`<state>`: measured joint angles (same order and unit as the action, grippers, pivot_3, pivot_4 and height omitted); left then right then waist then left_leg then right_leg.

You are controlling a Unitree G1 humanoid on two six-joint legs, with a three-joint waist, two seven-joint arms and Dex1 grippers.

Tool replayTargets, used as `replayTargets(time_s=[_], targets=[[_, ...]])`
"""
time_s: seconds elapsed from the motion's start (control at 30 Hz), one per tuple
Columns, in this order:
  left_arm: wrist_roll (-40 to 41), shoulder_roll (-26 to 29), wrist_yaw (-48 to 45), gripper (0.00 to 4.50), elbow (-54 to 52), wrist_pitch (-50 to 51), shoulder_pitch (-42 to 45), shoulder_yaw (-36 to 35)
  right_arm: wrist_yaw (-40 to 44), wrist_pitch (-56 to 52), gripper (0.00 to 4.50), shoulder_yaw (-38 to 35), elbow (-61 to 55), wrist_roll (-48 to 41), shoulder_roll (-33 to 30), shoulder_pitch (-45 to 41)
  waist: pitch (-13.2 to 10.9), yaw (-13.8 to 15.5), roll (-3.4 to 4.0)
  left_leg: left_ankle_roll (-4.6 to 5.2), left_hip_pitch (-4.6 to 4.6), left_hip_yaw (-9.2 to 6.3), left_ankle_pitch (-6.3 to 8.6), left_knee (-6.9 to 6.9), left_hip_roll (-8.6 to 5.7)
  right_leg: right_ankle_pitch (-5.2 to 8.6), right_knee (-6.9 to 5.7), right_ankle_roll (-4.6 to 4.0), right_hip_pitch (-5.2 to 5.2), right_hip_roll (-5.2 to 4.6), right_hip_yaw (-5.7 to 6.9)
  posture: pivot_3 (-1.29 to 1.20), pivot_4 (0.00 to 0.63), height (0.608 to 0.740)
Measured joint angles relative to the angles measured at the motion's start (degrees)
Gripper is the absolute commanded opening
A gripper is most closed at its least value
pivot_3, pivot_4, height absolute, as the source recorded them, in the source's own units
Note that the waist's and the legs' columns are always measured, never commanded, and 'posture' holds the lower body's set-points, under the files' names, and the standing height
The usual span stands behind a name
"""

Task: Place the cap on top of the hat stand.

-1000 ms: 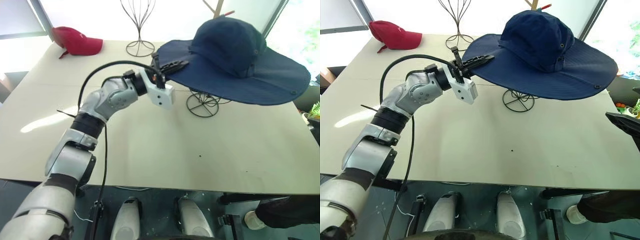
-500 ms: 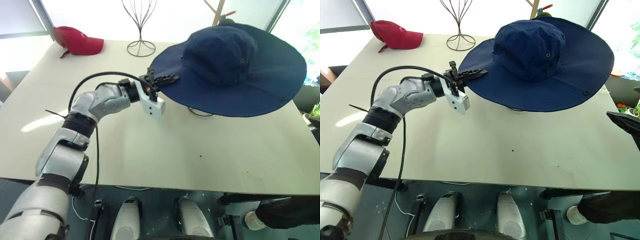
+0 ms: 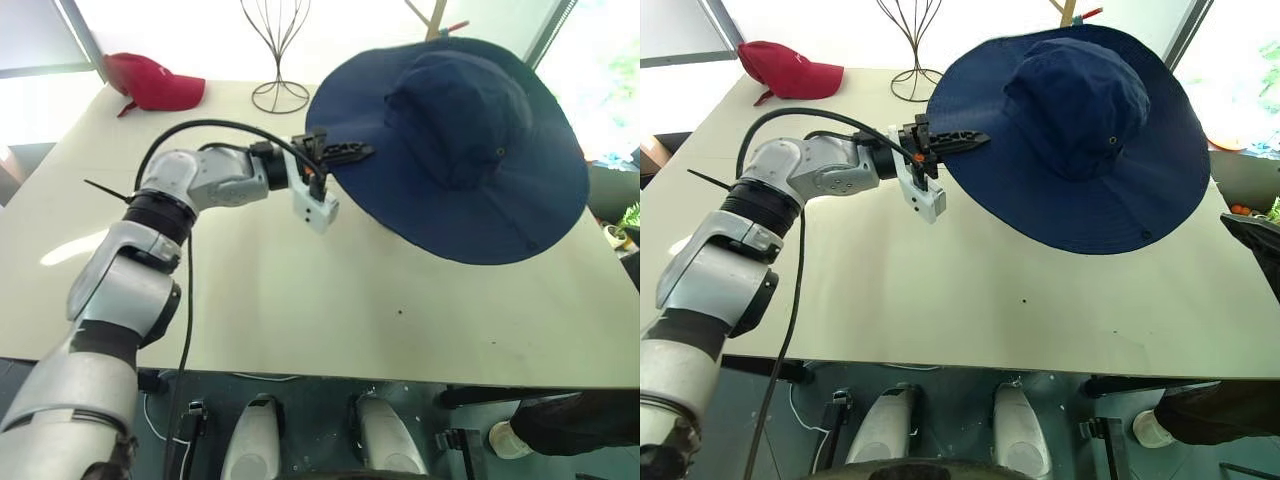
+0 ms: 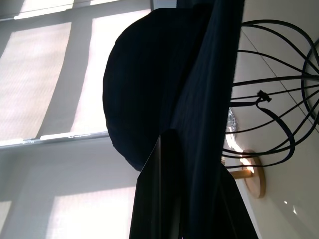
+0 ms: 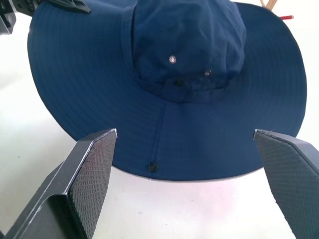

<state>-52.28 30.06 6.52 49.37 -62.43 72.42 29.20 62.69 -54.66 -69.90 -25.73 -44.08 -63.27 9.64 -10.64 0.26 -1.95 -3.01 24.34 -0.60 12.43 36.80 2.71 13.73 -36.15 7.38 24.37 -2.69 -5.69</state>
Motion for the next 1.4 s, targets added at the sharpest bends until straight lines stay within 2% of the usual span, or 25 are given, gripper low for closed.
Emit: replayTargets(time_s=[0.03, 0.1, 0.27, 0.6, 0.87, 1.03, 1.13, 1.2, 1.27, 1.3, 1.4], targets=[[0.00, 0.34, 0.03, 0.88, 0.41, -0.39, 0.34, 0.09, 0.00, 0.00, 4.50, 0.00, 0.00, 0.00, 0.08, 0.32, 0.00, 0.01, 0.00, 0.00, 0.00, 0.00, 0.00, 0.00, 0.00, 0.00, 0.00, 0.00, 0.00, 0.00, 0.00, 0.00, 0.150, 0.739], [0.21, 0.46, -0.10, 1.83, 1.55, -0.71, 0.89, 0.29, -0.04, 0.02, 4.50, 0.00, 0.00, -0.01, 0.38, 0.48, 0.00, 0.05, 0.00, 0.00, 0.00, 0.00, 0.00, 0.00, 0.00, 0.00, 0.00, -0.01, 0.00, -0.01, 0.00, 0.00, 0.150, 0.739], [0.48, 0.43, -0.33, 4.43, 3.08, -0.90, 0.92, 0.32, -0.43, 0.09, 4.50, 0.00, 0.00, -0.07, 0.42, 0.47, 0.00, 0.11, 0.00, 0.00, 0.01, 0.01, 0.00, 0.00, 0.00, 0.00, 0.00, 0.00, 0.00, -0.01, 0.00, 0.00, 0.150, 0.739], [0.42, 3.58, 0.35, 4.43, 0.94, -2.10, -0.31, 0.31, -0.65, 0.98, 4.50, 2.02, 1.13, -0.05, 0.38, -1.00, 0.00, 0.00, 0.01, 0.00, 0.01, 0.01, 0.00, 0.00, 0.00, 0.00, -0.01, 0.00, 0.00, -0.01, 0.00, 0.00, 0.150, 0.739], [-3.43, 5.67, 2.60, 4.43, -5.09, -2.44, -2.89, 1.64, -0.82, 2.45, 4.50, 4.28, 2.28, 0.01, 0.26, -2.80, 0.00, 0.31, 0.00, -0.01, 0.04, 0.02, 0.00, 0.05, 0.00, -0.01, -0.01, 0.00, 0.00, -0.02, 0.00, 0.00, 0.150, 0.739], [1.38, 7.06, -2.30, 4.43, -9.13, -4.19, -6.49, 1.47, -0.34, 2.62, 4.50, 4.19, 2.21, 0.51, 0.17, -1.77, 0.01, 0.29, 0.01, 0.00, 0.03, 0.03, 0.00, 0.05, 0.01, -0.01, -0.02, 0.00, 0.00, -0.02, 0.00, 0.00, 0.150, 0.739], [8.63, 8.49, -8.22, 4.43, -10.48, -3.61, -8.82, 0.78, 1.18, 3.14, 4.50, 3.86, 0.97, 2.94, 0.20, 2.56, 0.01, 0.26, 0.02, 0.00, 0.03, 0.03, 0.00, 0.06, 0.01, -0.01, -0.06, 0.00, 0.01, -0.02, 0.00, 0.00, 0.150, 0.739], [18.30, 10.11, -15.53, 4.43, -12.79, -0.67, -10.37, 0.15, 2.24, 5.62, 4.50, 3.71, -1.59, 6.25, 0.18, 5.62, 0.01, 0.19, 0.02, 0.00, 0.03, 0.04, 0.00, 0.06, 0.02, -0.01, -0.08, 0.00, 0.01, -0.02, 0.00, 0.00, 0.150, 0.739], [32.40, 12.38, -26.40, 4.43, -18.01, 6.23, -13.02, -1.30, 3.06, 7.04, 4.50, 3.48, -4.66, 7.95, 0.00, 6.37, 0.01, -0.08, 0.04, 0.00, 0.02, 0.04, 0.00, 0.06, 0.03, 0.00, -0.10, -0.01, 0.01, -0.02, 0.00, 0.00, 0.150, 0.739], [41.13, 14.10, -33.32, 4.43, -22.58, 12.46, -15.26, -2.07, 3.18, 7.09, 4.50, 3.35, -6.17, 7.99, -0.68, 6.23, 0.03, -0.45, 0.09, 0.00, 0.02, 0.05, 0.00, 0.06, 0.04, 0.03, -0.11, -0.07, 0.01, -0.02, 0.00, 0.00, 0.150, 0.739], [59.81, 17.99, -49.68, 4.43, -33.30, 30.33, -19.99, -4.40, 3.34, 7.25, 4.50, 2.93, -8.70, 8.11, -1.81, 5.17, 0.04, -1.09, 0.11, 0.00, -0.01, 0.04, 0.00, 0.07, 0.08, 0.07, -0.14, -0.14, -0.01, 0.00, 0.01, 0.00, 0.150, 0.739]])
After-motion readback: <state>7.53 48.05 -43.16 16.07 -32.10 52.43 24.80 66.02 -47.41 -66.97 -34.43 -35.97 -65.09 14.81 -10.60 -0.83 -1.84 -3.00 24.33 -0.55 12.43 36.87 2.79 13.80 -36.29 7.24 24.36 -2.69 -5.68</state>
